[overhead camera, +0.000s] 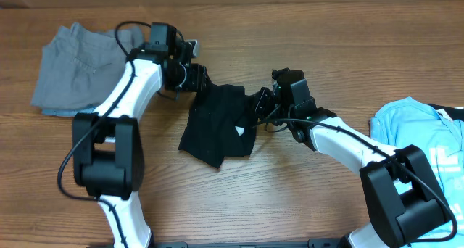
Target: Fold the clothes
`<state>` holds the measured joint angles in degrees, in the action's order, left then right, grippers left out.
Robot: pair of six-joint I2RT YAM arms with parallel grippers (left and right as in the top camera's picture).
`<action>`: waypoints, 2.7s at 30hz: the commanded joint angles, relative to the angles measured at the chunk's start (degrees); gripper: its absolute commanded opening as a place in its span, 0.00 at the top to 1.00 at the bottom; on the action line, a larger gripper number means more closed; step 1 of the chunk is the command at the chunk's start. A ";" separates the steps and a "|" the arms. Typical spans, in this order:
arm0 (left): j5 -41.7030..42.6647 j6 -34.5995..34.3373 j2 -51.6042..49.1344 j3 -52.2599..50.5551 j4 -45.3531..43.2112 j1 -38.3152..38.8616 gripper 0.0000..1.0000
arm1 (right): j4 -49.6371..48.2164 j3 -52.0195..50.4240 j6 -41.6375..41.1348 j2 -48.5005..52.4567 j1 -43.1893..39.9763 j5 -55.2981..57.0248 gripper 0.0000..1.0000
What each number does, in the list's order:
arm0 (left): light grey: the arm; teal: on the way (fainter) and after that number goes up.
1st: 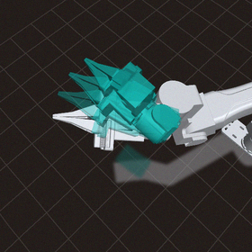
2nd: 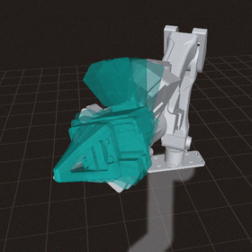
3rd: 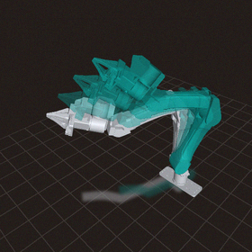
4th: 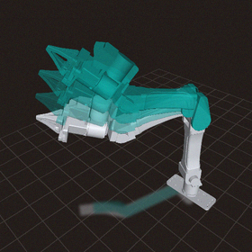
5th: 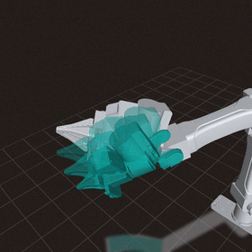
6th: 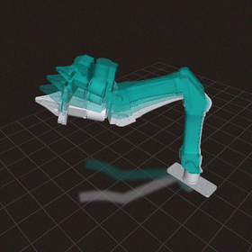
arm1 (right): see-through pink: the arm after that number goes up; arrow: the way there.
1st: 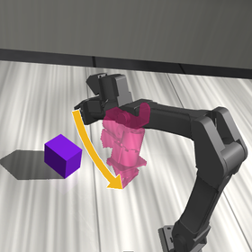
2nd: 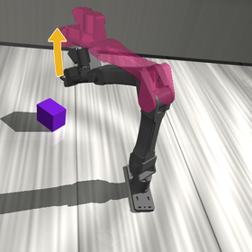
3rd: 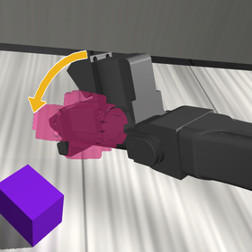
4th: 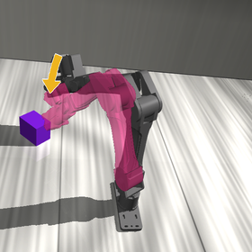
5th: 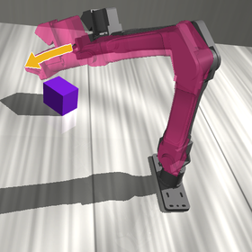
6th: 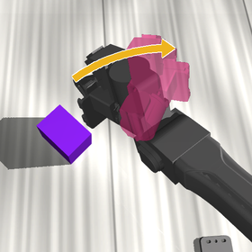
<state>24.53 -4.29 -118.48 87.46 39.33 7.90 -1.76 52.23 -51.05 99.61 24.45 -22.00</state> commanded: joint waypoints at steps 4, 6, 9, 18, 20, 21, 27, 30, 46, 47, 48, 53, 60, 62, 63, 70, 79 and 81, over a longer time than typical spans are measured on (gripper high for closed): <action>7.06 0.46 -8.76 -1.40 -0.83 0.28 0.61 | 11.10 0.68 -7.93 0.11 -0.15 6.60 0.96; 7.02 0.48 -9.35 -1.40 -0.83 0.28 0.67 | 12.00 0.66 -7.65 0.11 -0.15 6.91 0.96; 6.60 0.46 -9.01 -1.29 -0.94 -0.15 0.73 | 12.70 0.68 -7.65 0.11 -0.15 6.86 0.96; 7.26 4.44 1.31 4.81 11.80 -8.39 0.37 | 16.09 0.68 9.01 -5.11 -2.80 -6.75 0.65; 7.23 4.79 5.29 5.07 16.48 -9.57 0.28 | 17.18 0.70 15.26 -7.85 -2.93 -11.96 0.66; 7.23 4.81 6.27 5.07 18.34 -9.77 0.25 | 17.49 0.68 16.96 -8.24 -2.86 -13.68 0.66; 6.54 10.10 7.48 0.81 30.73 -8.02 0.32 | 26.12 0.44 23.02 -7.96 0.81 -11.58 0.55; 6.43 10.08 7.48 -7.06 26.99 -6.29 0.34 | 26.95 -0.74 22.08 -6.93 2.54 -11.10 0.50; 10.01 10.12 7.61 -18.23 16.13 -6.67 0.44 | 29.79 -0.72 12.90 -2.75 -1.03 -8.07 0.75; 10.05 10.10 7.61 -17.62 16.61 -6.99 0.44 | 30.45 -0.72 15.08 -4.11 -1.79 -8.96 0.67; 10.03 10.12 7.61 -16.94 17.31 -7.34 0.43 | 30.73 -0.70 16.09 -4.85 -2.12 -9.35 0.65; 10.08 6.10 7.58 -13.75 16.79 -10.34 0.04 | 31.19 1.01 17.49 -16.11 -3.23 -9.64 0.62; 13.00 5.57 7.21 -13.77 8.85 -9.33 0.00 | 20.50 0.98 11.96 -11.34 0.55 -7.61 0.62; 13.00 5.33 7.17 -13.79 7.67 -8.92 0.00 | 16.31 0.98 11.76 -7.21 2.78 -7.65 0.69; 13.03 5.31 7.17 -13.79 7.48 -8.92 0.00 | 14.51 0.98 11.76 -5.49 3.76 -8.09 0.71; 13.00 5.35 7.15 -13.81 7.21 -8.94 0.00 | 6.91 0.98 7.74 3.78 6.67 -6.51 0.74; 12.59 5.57 6.47 -14.40 6.32 -8.90 0.00 | 8.85 0.98 3.41 7.08 6.56 -0.92 0.76; 13.27 5.57 5.01 -14.40 5.60 -8.81 0.00 | 8.83 0.98 3.41 7.08 6.56 -0.92 0.75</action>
<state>36.29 1.61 -111.04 72.79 45.76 -1.48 6.68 52.40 -46.72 106.08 31.16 -25.96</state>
